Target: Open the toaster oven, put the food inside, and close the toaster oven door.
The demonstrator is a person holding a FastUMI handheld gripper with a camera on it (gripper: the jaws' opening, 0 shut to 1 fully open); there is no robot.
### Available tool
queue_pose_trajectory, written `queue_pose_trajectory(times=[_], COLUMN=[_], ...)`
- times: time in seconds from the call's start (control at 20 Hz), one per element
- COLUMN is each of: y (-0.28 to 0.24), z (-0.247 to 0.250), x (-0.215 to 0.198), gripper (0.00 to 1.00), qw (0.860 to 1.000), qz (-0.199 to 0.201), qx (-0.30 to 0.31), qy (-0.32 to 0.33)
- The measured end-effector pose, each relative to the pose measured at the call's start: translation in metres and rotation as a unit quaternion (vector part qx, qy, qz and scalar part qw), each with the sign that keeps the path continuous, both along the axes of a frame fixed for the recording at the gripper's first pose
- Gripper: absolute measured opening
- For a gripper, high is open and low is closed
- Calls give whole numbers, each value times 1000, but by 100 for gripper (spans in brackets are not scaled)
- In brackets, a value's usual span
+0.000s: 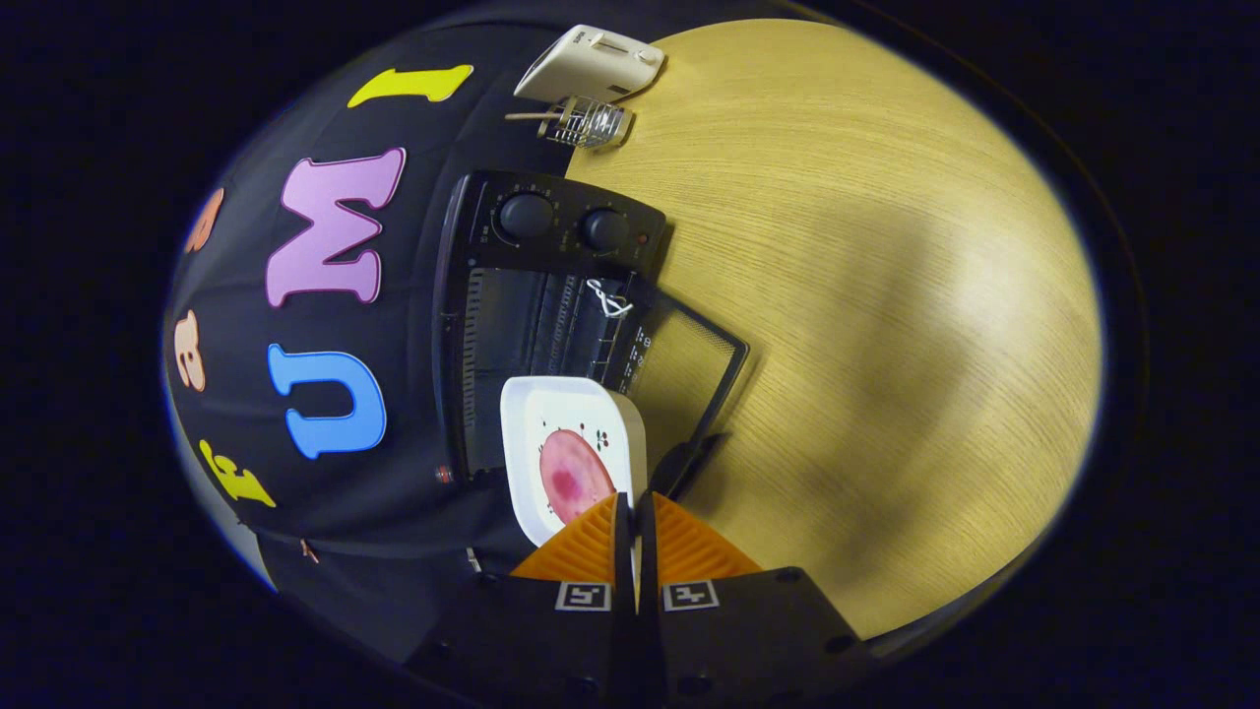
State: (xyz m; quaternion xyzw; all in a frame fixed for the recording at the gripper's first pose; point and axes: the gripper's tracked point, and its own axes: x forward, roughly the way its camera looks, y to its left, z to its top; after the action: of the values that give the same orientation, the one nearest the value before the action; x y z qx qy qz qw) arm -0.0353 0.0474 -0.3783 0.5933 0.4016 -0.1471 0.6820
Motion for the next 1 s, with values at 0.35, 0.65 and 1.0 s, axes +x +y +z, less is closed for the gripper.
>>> queue_pose_trajectory(times=[0.35, 0.65, 1.0], y=[2, 17, 20], z=[-24, -34, -44], x=[66, 111, 151], gripper=[5, 5, 5], qw=[996, 992, 983], qz=[-81, -122, -175], qx=[5, 8, -12], qy=[31, 43, 53])
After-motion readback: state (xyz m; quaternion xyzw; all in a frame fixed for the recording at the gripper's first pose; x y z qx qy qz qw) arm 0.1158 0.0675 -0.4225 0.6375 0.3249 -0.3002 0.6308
